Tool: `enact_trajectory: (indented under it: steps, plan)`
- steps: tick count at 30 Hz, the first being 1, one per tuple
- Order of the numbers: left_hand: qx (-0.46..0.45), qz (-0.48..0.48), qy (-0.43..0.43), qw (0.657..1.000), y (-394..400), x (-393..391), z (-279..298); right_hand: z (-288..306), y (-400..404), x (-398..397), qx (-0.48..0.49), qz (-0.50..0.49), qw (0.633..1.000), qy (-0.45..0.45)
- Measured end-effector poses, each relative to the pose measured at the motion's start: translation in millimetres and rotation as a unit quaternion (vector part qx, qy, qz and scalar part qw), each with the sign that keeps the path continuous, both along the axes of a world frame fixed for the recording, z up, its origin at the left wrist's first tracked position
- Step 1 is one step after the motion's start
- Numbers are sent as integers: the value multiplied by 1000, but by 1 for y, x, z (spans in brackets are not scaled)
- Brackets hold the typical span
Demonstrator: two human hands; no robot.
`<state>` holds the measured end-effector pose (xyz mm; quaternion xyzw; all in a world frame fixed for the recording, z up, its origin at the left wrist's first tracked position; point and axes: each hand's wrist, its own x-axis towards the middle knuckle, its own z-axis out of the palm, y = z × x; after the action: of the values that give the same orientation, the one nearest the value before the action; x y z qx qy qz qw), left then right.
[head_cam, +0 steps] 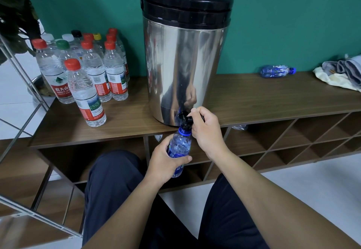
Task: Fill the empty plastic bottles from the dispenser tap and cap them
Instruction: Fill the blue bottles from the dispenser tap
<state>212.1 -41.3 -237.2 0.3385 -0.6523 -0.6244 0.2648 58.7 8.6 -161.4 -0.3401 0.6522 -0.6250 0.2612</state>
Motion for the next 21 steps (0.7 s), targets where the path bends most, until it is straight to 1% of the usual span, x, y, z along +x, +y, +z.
enact_trajectory:
  steps: [21]
  plan:
    - [2,2,1,1000,-1,-1,-1,2,1,2,3,-2,1000,-1]
